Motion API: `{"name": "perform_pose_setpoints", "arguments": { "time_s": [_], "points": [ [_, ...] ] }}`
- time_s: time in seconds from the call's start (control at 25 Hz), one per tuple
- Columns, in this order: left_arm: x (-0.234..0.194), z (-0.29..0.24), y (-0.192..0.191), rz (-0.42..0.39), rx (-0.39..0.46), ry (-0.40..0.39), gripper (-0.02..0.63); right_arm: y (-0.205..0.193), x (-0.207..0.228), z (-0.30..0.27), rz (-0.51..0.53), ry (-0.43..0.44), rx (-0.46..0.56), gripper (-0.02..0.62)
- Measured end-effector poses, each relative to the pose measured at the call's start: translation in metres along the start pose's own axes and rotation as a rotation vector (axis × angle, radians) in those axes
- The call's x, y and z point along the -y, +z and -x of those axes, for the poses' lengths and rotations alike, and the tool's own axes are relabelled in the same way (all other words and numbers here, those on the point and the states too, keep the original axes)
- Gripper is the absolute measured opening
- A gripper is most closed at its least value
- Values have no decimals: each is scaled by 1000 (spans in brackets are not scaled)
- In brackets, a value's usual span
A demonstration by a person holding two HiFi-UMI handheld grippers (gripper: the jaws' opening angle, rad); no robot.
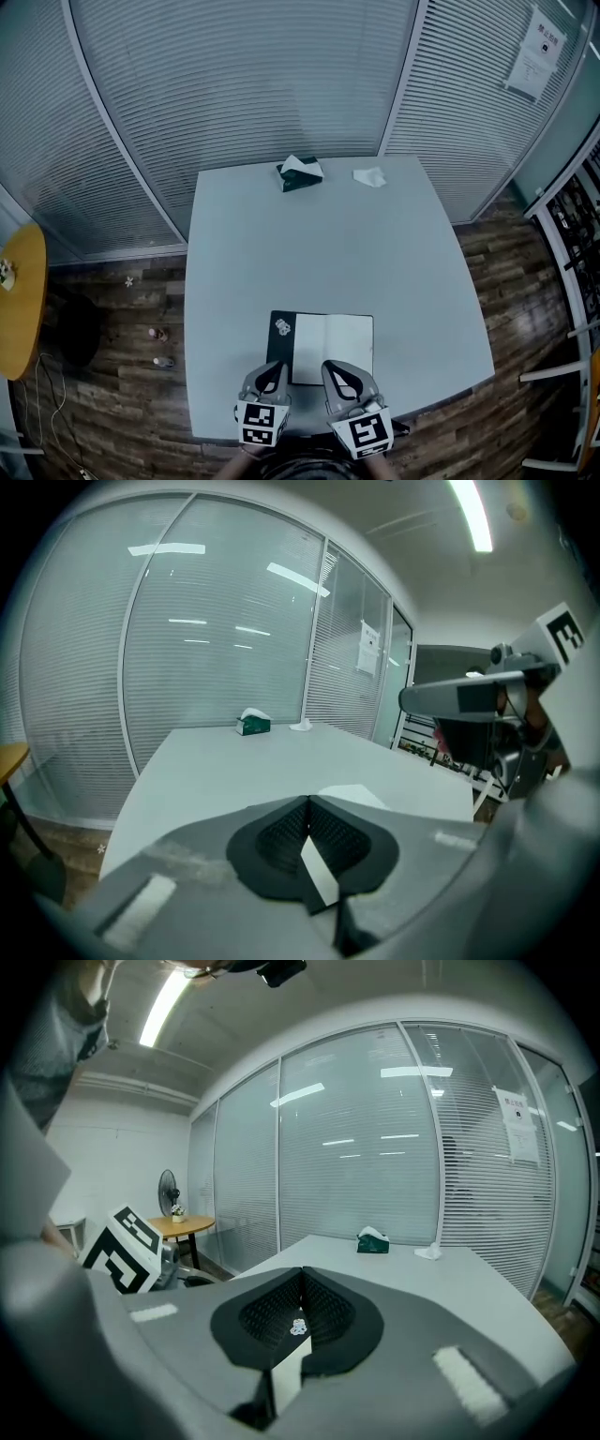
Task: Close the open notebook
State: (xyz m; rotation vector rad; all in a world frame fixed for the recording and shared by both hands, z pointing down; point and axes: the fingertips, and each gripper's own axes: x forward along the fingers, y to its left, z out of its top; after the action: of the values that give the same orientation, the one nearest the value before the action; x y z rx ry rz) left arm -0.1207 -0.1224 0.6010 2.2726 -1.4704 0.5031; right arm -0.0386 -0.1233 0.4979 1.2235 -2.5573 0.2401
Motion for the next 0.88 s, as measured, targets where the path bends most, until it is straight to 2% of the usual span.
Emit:
{"name": "perform_pose_setpoints", "arguments": {
  "time_s": [0.2,0.52,0.88],
  "points": [
    [-8,-9,-19,-6,-43,-8,3,-6,4,-2,-7,-22,-17,0],
    [-19,-25,-55,37,-145,-27,3,-17,13,-1,-23,-63,-48,-1],
    [-33,-37,-93,59,-243,-12,3,-21,17,-1,-25,-84,-66,0]
  ]
}}
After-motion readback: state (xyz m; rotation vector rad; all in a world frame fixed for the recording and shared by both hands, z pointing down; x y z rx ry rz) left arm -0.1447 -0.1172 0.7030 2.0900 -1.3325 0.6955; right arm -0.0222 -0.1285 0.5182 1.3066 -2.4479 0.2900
